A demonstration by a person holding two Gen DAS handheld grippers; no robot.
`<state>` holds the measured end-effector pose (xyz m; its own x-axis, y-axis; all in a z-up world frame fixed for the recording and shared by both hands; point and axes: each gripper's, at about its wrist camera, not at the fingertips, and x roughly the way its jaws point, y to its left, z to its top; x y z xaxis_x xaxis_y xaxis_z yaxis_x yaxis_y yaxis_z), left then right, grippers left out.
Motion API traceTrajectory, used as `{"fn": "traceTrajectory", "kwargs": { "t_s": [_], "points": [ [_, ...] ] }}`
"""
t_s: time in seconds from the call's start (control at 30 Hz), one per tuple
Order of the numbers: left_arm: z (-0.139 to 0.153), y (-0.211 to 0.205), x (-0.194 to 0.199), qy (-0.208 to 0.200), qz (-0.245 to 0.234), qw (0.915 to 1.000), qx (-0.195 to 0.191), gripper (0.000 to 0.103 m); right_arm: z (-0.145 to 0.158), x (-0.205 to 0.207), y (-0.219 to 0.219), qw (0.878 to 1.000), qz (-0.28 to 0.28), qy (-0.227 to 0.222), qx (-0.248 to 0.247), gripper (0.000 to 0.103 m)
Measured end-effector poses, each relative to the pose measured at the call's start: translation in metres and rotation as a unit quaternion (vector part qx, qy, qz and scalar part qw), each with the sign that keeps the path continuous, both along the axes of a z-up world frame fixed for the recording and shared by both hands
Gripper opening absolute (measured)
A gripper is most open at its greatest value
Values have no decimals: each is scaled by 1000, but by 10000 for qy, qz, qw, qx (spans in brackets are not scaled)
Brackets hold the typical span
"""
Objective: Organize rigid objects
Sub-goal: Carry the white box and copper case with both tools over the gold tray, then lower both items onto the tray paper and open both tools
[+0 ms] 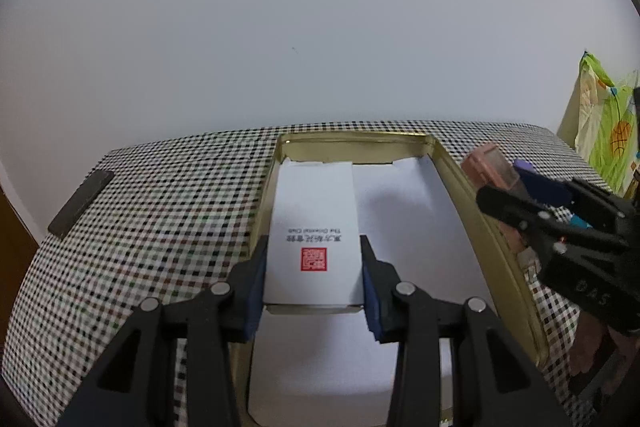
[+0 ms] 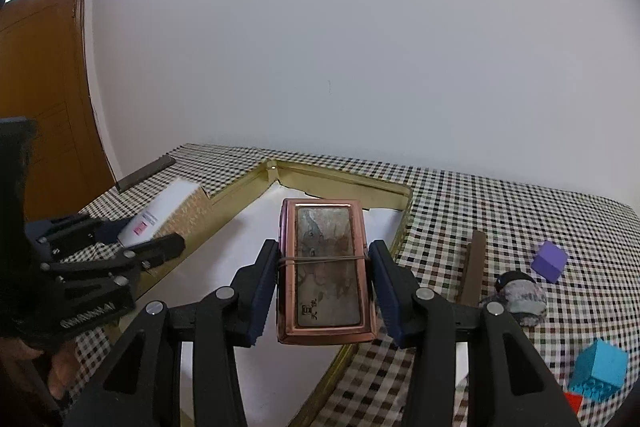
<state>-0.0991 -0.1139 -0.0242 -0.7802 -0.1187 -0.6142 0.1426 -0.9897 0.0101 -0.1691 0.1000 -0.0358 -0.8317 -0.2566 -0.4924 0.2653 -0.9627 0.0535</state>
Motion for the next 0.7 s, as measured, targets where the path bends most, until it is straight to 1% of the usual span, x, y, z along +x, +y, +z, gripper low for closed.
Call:
{"fn": "traceTrajectory", "kwargs": {
  "t_s": [0.07, 0.17, 0.2, 0.3, 0.4, 0.5, 0.63, 0.7],
  "points": [
    [3, -3, -8, -82, -27, 10000, -2, 39, 1, -7, 1, 10000, 15, -58, 52, 49],
    [4, -6, -25, -227, -57, 9996, -134, 39, 0, -26, -5, 9996, 51, -245, 130, 49],
    [3, -7, -31, -306, -66, 9994, -126, 39, -4, -35, -15, 9994, 69, -308, 155, 49],
    [-1, -14, -48, -550, -88, 9984, -16, 39, -6, -48, -19, 9987, -7, -420, 282, 49],
    [-5, -18, -62, -693, -5, 9975, -156, 39, -7, -58, -22, 9979, -12, -493, 420, 49],
    [-10, -23, -73, -933, -14, 9956, -74, 39, -12, -67, -24, 9969, 1, -624, 485, 49],
    [-14, -22, -79, -1050, -31, 9942, -223, 39, -17, -78, -26, 9952, 55, -806, 547, 49],
    [-15, -21, -81, -1109, -50, 9935, -238, 40, -19, -82, -28, 9943, 83, -876, 606, 49]
  ]
}}
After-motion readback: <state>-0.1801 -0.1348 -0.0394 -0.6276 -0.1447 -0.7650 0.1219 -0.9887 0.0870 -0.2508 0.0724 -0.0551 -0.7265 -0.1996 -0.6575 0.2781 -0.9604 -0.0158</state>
